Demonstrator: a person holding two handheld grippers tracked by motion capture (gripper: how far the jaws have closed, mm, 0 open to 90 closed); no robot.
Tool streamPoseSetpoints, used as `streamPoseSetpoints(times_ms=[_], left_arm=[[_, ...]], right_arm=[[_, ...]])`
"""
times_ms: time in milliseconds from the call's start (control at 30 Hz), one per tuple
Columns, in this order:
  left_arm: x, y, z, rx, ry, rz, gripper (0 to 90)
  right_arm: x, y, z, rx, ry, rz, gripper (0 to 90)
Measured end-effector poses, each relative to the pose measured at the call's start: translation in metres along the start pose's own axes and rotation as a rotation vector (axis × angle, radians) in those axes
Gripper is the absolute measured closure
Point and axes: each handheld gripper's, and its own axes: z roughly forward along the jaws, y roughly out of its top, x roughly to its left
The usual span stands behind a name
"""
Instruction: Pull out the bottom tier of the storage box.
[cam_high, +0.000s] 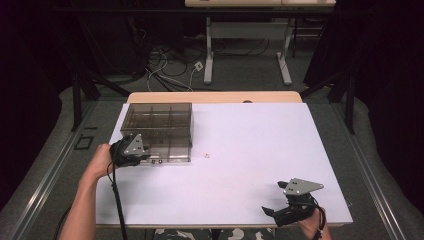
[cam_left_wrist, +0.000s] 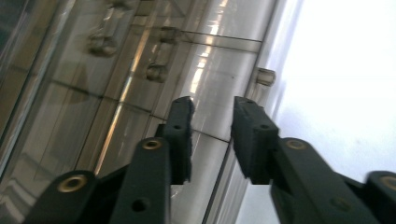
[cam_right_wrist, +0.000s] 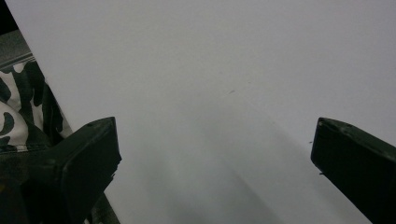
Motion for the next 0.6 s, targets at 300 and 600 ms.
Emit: streamPoseSetpoints(times_ms=[300, 600], left_arm=[[0.005, 0.001, 0.006, -0.012, 0.064, -0.149, 89.7], [0.006, 0.005, 0.016, 0.013, 0.179, -0.229, 89.7]], right_arm=[[0.001, 0.000, 0.000, 0.002, 0.000, -0.003, 0.5], [0.001, 0.000, 0.001, 0.003, 0.001, -0.004, 0.5]])
